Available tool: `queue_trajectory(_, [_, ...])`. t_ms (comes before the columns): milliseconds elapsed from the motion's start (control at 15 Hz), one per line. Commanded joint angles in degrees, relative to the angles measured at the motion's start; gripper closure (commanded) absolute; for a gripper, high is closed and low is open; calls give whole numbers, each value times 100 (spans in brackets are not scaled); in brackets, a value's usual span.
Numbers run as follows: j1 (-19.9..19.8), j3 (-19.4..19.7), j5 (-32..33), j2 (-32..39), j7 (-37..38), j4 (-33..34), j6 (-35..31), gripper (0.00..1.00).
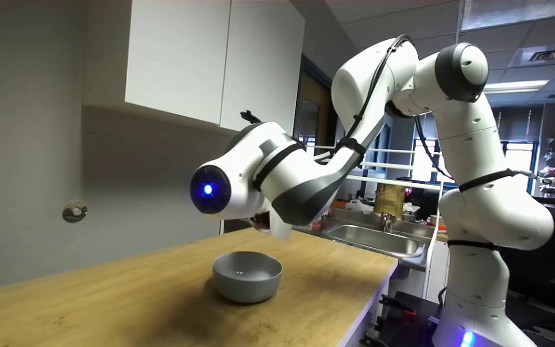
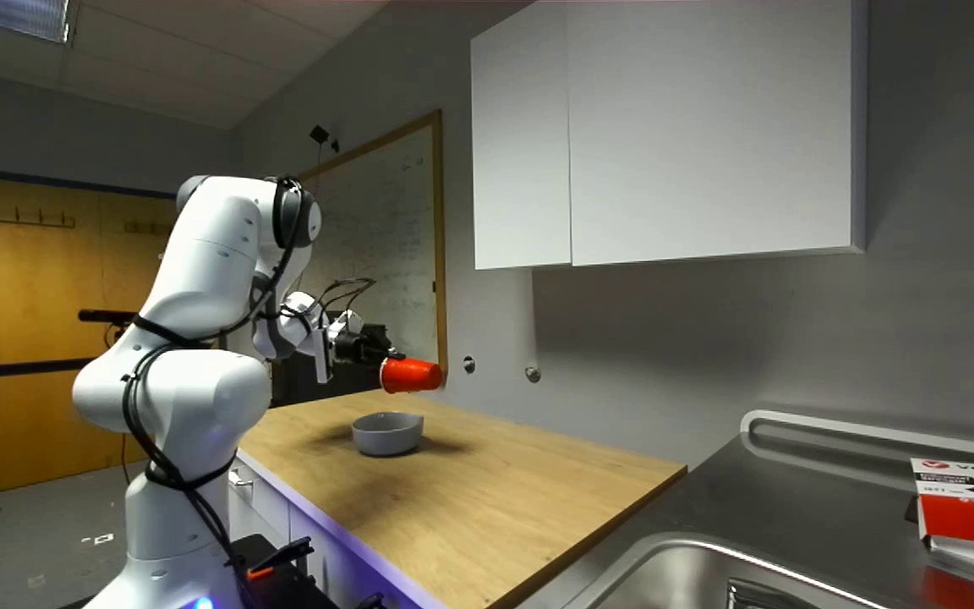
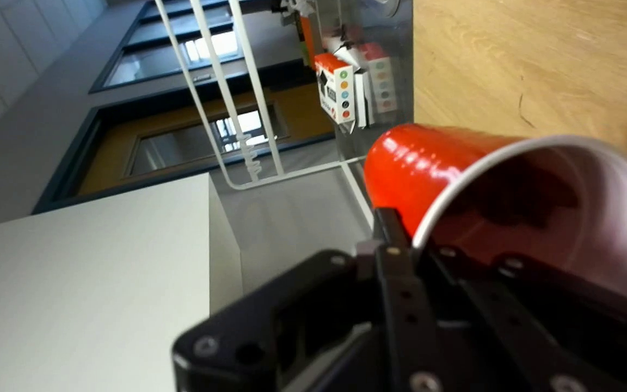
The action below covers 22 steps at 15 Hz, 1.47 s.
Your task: Pour the contents of the cup into the bowl
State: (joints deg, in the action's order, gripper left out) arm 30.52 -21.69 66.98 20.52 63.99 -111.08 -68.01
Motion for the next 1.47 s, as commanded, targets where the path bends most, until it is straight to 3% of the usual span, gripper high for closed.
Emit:
queue_trajectory(0, [130,-5,642,1,226,-511,209,97])
queue_trajectory(333, [115,-11,1537,36,539,-1040,473,96])
queue_trajectory(933, [52,-62,2715,86,844,-1426,988,96])
queue_trajectory(1200, [17,-102,2764,115,994,-1451,1184,96])
queue_trajectory(1400, [-17,-182,2121,170,589,-1308,1429,96])
